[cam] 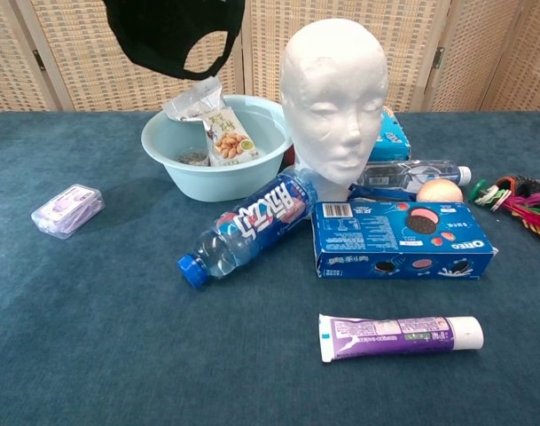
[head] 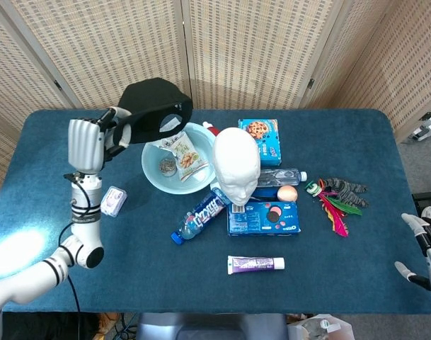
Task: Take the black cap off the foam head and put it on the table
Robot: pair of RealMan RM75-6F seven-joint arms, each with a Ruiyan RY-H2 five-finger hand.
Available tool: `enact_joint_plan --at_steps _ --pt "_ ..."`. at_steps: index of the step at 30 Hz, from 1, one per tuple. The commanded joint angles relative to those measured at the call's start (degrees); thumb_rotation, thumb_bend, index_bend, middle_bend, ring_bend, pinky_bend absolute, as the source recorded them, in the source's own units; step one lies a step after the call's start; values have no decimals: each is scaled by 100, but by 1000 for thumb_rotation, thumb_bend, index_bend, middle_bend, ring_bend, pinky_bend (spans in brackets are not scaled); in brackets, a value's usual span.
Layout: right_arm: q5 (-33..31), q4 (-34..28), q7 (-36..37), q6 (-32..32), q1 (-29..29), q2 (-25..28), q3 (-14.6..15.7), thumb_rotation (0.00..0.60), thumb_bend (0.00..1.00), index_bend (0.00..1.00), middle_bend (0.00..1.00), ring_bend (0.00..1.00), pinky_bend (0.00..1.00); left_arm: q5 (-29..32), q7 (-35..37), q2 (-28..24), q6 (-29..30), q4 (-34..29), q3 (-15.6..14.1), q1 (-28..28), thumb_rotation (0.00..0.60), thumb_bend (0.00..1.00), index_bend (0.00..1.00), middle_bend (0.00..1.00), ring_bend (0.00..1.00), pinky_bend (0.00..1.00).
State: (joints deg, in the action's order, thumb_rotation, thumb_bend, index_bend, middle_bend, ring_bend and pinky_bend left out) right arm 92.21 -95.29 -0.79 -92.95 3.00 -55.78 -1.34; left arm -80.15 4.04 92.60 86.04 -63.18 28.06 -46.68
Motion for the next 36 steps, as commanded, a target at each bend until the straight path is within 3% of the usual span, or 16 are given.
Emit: enact_joint_plan --at_steps 1,9,17,28,36 --pt "29 -20 -17 19 -26 9 -2 600 104 162 219 160 218 -133 121 -238 187 -115 -224 283 600 532 638 978 1000 1000" --pt "74 -13 21 -10 -30 18 7 600 104 162 219 160 218 -506 108 -892 512 -277 -830 946 600 532 645 978 1000 1000" --pt "98 58 103 -45 -20 5 18 600 104 162 219 160 218 -702 182 -1226 779 -175 -1363 1577 600 532 647 978 1000 1000" --pt "152 27 62 -58 -24 -13 40 600 104 162 219 160 218 -945 249 -1156 758 585 -1878 1946 600 532 648 978 1000 1000" --pt "150 -5 21 -33 -39 -26 42 600 104 162 219 160 218 -1375 39 -787 661 1264 -2336 1979 600 531 650 978 1000 1000"
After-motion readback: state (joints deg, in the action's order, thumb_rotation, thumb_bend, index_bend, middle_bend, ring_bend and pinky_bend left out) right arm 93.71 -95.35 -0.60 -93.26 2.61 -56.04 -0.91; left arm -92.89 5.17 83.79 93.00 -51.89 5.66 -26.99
